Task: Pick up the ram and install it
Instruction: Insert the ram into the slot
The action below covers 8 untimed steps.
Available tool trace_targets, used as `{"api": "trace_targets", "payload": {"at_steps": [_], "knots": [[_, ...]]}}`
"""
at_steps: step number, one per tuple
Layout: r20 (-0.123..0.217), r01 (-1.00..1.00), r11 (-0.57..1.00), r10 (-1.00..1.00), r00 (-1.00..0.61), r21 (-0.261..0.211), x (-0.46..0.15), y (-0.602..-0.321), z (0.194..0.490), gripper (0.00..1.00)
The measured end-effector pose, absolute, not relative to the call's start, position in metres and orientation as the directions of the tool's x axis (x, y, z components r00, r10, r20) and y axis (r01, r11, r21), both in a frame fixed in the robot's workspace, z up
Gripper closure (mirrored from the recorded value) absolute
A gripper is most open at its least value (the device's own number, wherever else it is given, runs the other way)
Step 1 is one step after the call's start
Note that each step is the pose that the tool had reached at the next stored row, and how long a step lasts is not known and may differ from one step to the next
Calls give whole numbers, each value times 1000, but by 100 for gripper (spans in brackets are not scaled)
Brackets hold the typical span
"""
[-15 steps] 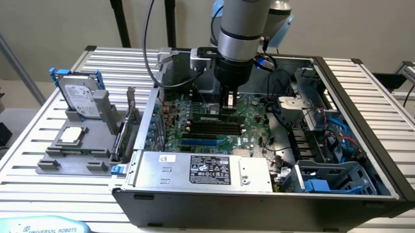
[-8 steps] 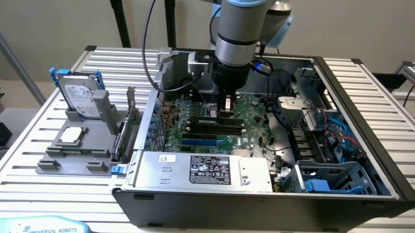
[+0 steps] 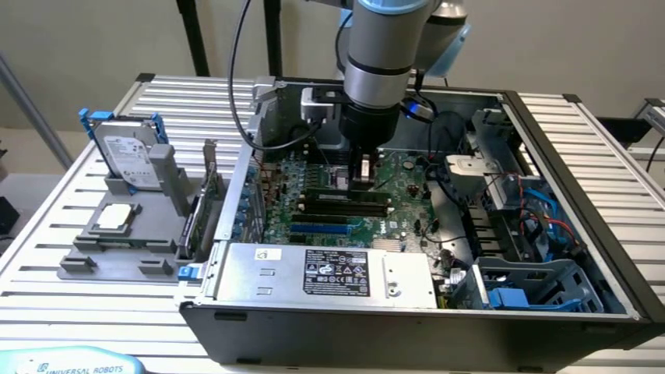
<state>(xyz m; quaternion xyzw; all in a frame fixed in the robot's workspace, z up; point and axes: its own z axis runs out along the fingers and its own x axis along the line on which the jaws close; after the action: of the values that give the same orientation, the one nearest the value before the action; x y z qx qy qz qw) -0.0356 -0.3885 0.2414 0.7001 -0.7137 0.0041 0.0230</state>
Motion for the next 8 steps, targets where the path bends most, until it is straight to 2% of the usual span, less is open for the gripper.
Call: {"api": "trace_targets", "payload": {"at_steps": [8], "knots": [[43, -1000, 11, -999, -10, 21, -37, -388, 239, 86]]}}
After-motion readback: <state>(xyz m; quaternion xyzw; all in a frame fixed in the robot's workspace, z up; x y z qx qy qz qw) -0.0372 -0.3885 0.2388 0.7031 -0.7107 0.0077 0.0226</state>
